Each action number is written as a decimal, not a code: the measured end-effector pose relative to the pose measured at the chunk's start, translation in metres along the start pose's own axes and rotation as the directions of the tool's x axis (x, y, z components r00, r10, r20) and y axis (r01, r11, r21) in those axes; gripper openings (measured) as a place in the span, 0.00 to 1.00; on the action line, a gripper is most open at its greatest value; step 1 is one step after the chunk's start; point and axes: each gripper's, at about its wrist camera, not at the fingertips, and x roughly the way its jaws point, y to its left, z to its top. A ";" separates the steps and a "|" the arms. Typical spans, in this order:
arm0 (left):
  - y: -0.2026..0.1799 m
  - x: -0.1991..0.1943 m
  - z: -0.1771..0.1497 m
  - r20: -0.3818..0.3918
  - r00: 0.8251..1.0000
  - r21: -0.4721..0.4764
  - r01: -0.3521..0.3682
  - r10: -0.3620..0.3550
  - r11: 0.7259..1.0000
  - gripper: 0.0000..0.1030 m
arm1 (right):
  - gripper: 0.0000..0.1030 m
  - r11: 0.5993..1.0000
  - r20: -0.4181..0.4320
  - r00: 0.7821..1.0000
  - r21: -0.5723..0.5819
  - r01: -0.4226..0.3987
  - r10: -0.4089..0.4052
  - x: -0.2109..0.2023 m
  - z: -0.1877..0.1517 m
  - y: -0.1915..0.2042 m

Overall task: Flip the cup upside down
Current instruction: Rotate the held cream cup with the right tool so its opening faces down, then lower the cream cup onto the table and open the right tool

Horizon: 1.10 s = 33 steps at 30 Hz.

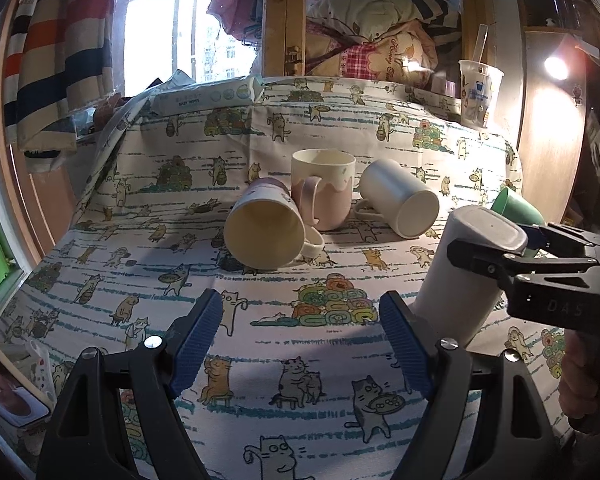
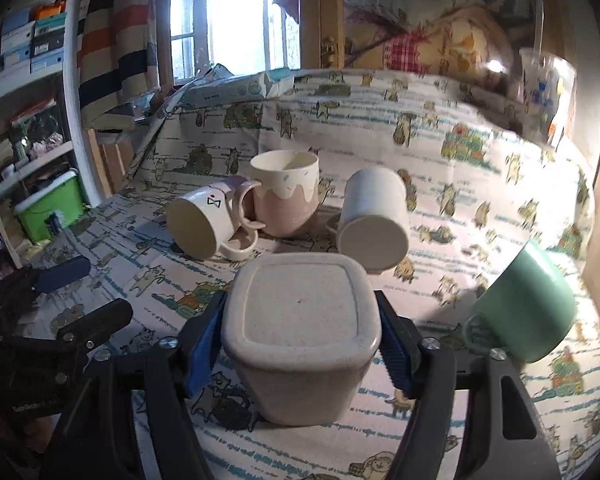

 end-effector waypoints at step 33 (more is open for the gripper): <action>-0.045 -0.016 0.010 0.308 0.950 0.052 0.035 -0.049 0.998 1.00 | 1.00 0.969 0.316 0.916 0.111 0.222 -0.246 -0.068 -0.038 -0.069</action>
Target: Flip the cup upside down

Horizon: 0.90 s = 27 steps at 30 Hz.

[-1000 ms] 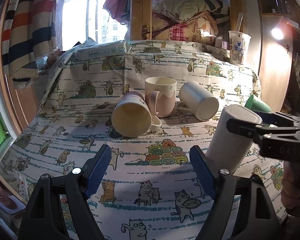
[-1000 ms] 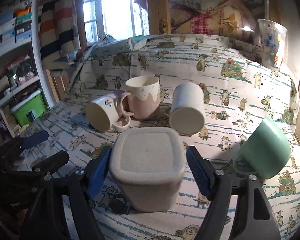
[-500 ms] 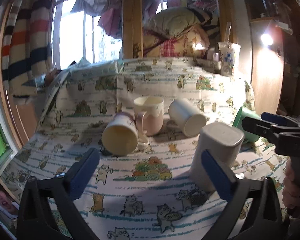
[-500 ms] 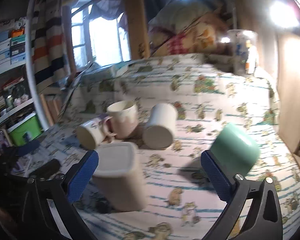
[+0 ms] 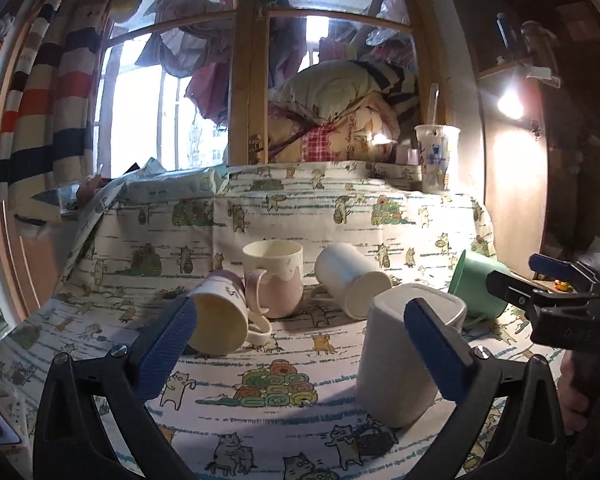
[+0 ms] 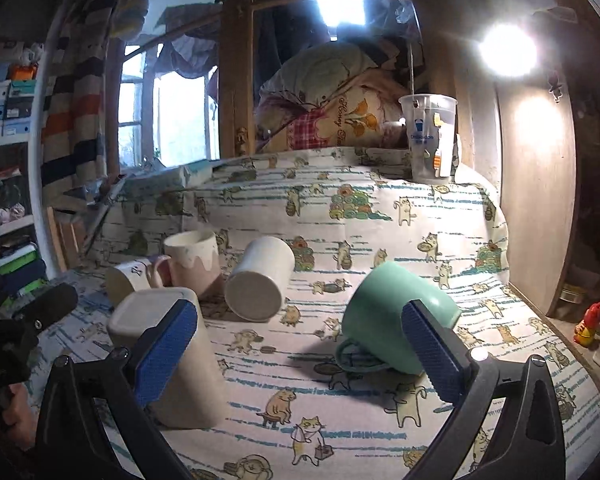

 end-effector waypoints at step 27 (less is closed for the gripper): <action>0.008 0.010 -0.004 -0.052 0.998 -0.036 -0.033 0.031 0.999 1.00 | 1.00 0.998 -0.005 0.998 -0.014 0.067 -0.067 -0.002 -0.002 0.003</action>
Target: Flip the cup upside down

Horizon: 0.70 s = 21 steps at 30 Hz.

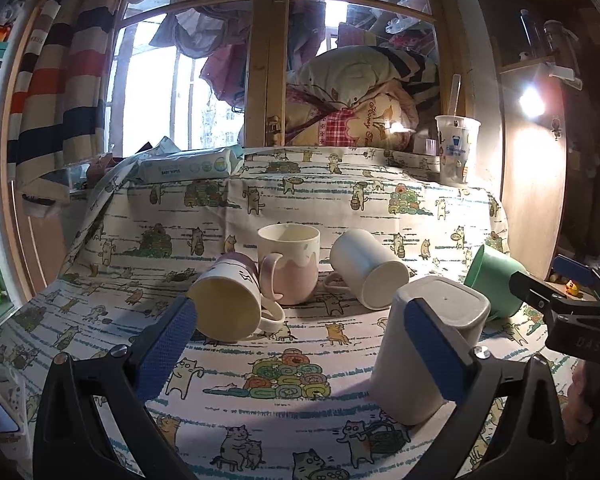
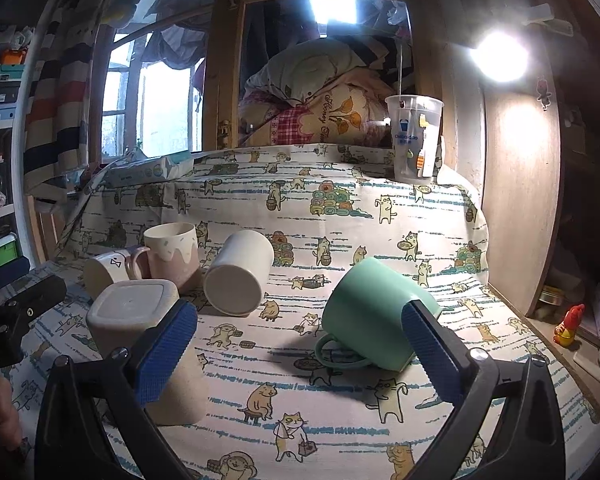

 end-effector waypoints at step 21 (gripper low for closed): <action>-0.002 0.003 0.000 -0.015 1.000 0.004 -0.007 0.007 1.000 1.00 | 1.00 1.000 0.001 1.000 -0.001 -0.004 0.004 0.000 0.000 -0.001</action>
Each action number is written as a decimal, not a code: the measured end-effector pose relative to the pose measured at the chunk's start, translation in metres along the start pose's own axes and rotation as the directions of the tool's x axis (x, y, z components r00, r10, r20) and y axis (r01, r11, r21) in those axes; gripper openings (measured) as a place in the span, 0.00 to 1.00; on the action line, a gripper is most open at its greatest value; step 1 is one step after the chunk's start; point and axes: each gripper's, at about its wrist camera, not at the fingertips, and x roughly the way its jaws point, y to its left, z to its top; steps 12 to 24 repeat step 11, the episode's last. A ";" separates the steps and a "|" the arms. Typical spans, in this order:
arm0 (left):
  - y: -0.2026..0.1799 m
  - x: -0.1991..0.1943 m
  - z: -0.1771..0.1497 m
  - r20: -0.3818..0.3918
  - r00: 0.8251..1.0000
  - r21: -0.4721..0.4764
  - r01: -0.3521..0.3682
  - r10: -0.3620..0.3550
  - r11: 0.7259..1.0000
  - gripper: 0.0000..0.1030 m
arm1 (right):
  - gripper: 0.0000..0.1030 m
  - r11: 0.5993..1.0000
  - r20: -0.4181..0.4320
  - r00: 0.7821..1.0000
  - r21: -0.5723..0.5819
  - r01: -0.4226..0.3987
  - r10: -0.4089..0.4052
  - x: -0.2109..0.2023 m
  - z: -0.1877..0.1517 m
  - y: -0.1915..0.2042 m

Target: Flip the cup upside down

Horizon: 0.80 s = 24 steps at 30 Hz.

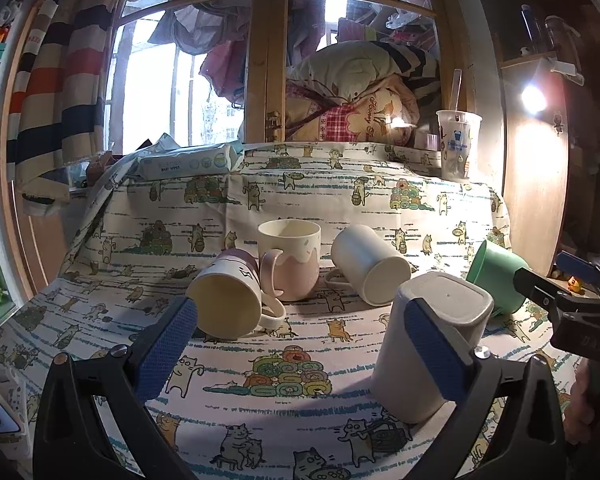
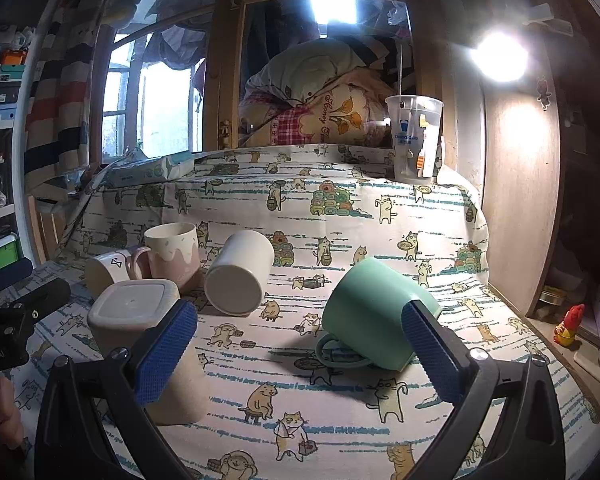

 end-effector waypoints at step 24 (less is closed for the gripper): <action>0.001 0.000 0.000 0.001 1.000 -0.002 -0.011 0.011 1.000 1.00 | 1.00 1.000 -0.001 1.000 -0.001 -0.001 0.001 0.000 0.000 0.000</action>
